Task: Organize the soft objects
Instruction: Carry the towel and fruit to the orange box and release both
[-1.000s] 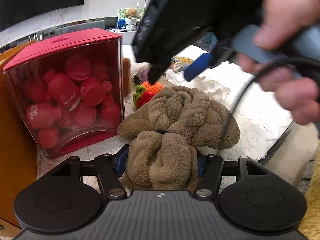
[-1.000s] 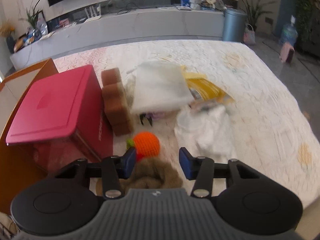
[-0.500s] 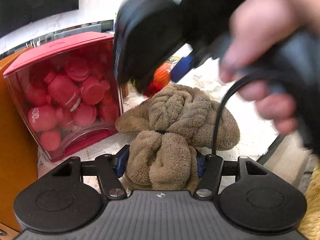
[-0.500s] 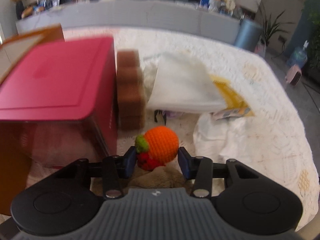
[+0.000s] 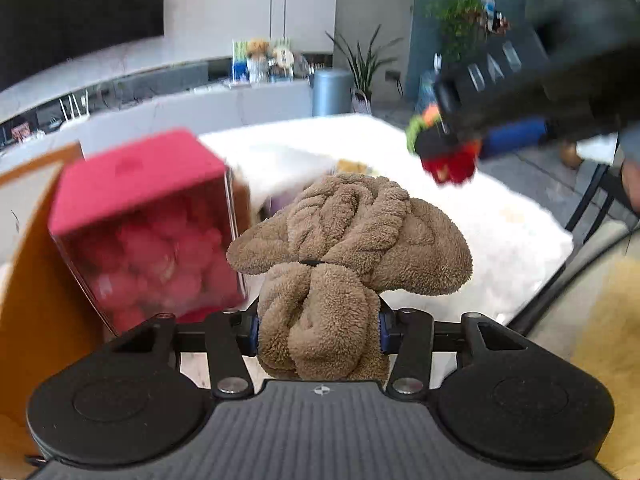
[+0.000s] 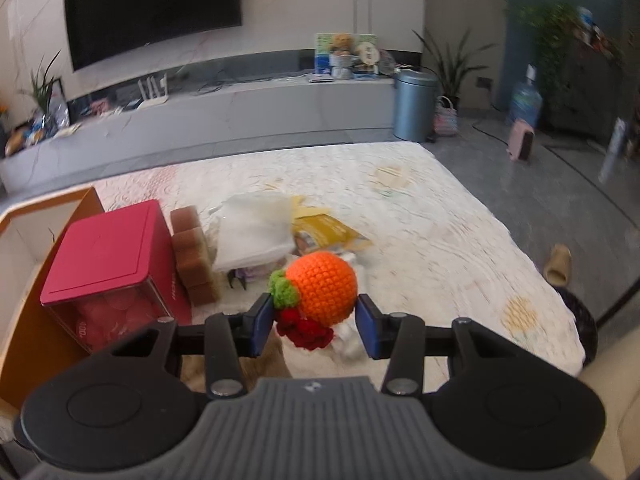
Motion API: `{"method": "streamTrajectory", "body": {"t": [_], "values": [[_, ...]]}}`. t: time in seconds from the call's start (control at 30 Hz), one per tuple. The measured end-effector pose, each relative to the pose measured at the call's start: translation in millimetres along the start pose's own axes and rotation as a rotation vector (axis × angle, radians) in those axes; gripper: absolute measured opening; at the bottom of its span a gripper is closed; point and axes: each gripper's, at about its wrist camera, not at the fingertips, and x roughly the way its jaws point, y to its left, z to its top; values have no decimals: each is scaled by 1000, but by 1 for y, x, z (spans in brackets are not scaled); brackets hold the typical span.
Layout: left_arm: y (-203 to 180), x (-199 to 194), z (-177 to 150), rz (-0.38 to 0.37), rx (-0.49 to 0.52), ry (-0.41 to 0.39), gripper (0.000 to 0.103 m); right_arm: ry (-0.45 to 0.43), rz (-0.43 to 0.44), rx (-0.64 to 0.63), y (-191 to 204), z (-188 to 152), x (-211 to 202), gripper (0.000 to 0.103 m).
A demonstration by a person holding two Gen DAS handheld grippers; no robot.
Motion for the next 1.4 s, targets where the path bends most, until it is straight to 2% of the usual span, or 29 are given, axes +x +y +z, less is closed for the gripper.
{"method": "streamTrajectory", "body": {"t": [0.1, 0.2, 0.4, 0.57, 0.7, 0.8, 0.87, 0.97, 1.17, 1.23, 1.3, 1.33, 1.4], "values": [[-4, -17, 9, -10, -18, -34, 56, -42, 72, -1, -9, 1, -18, 45], [-1, -33, 16, 10, -23, -62, 56, -94, 85, 0, -8, 3, -39, 45], [13, -63, 25, 145, -31, -66, 56, -195, 143, -14, 10, 11, -88, 45], [60, -103, 31, 263, -171, -97, 56, -259, 290, 9, 49, 21, -115, 45], [109, -125, 25, 372, -301, -121, 57, -238, 356, 8, 97, 21, -112, 45], [139, -129, 15, 402, -351, -114, 57, -216, 380, -62, 138, 15, -102, 45], [154, -132, 3, 454, -393, -97, 57, -181, 408, -105, 163, 10, -91, 45], [164, -123, 2, 539, -401, -55, 57, -136, 425, -147, 193, 2, -73, 45], [179, -120, -11, 527, -408, -8, 61, -88, 430, -237, 225, -10, -47, 45], [175, -117, -12, 550, -369, 15, 70, -79, 429, -240, 226, -12, -41, 44], [170, -117, -12, 573, -355, 39, 75, -74, 420, -233, 223, -12, -38, 44], [170, -117, -11, 573, -367, 36, 85, -71, 415, -229, 221, -12, -37, 44], [170, -124, -11, 552, -388, -12, 90, -72, 413, -221, 220, -12, -38, 41]]}}
